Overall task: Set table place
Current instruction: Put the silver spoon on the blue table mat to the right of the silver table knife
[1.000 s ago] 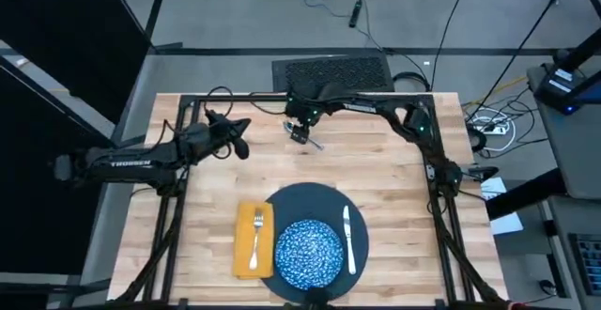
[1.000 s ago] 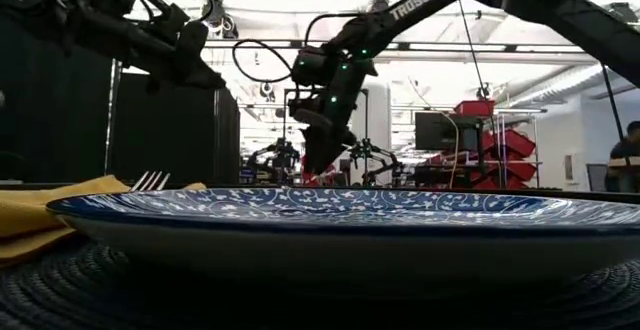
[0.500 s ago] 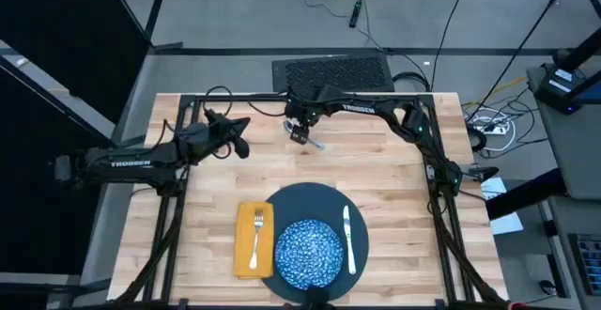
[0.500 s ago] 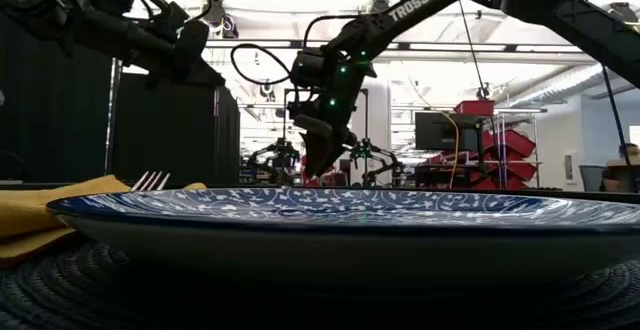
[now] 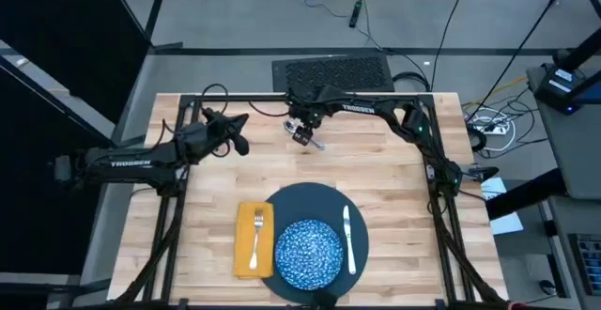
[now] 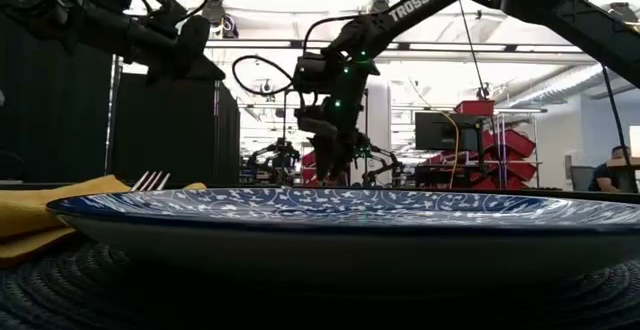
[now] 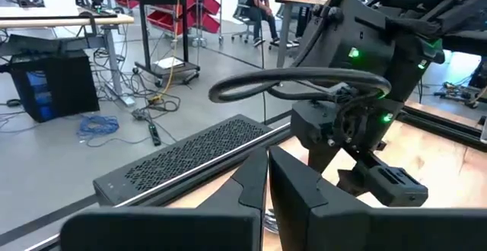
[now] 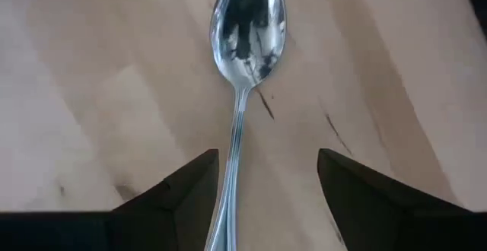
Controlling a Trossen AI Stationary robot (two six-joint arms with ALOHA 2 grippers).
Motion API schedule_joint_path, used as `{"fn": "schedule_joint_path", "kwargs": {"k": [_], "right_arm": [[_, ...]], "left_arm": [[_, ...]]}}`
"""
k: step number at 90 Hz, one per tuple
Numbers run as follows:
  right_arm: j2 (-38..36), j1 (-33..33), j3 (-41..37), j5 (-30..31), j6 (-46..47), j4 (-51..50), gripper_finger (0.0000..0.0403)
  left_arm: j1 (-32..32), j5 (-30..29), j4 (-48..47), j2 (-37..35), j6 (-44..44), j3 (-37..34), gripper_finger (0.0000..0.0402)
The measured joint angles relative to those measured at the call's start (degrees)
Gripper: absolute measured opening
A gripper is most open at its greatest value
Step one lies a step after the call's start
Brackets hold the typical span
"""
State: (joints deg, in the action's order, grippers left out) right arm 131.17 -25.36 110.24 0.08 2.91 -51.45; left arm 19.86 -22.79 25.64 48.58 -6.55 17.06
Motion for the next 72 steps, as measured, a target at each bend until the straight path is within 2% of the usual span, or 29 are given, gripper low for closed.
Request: {"fn": "schedule_joint_path", "kwargs": {"k": [24,36,49,60,72], "right_arm": [[-0.02,1.50,-0.03,0.42,4.03,-2.06,0.0215],[-0.02,2.89,-0.04,3.57,7.12,-0.72,0.0215],[1.38,4.20,-0.02,10.00,7.46,-1.22,0.0215],[3.60,4.48,-0.02,8.86,7.35,-0.82,0.0215],[3.67,4.49,0.04,10.82,6.94,-0.35,0.0215]], "left_arm": [[0.00,0.13,-0.01,0.01,-0.02,0.00,0.0000],[0.00,0.17,-0.01,0.02,-0.04,0.00,0.0000],[0.00,0.55,-0.01,0.02,-0.47,0.00,0.0000],[0.00,1.55,0.14,0.02,-0.52,0.00,0.0000],[0.00,1.71,0.91,0.02,-0.55,0.02,0.0000]]}}
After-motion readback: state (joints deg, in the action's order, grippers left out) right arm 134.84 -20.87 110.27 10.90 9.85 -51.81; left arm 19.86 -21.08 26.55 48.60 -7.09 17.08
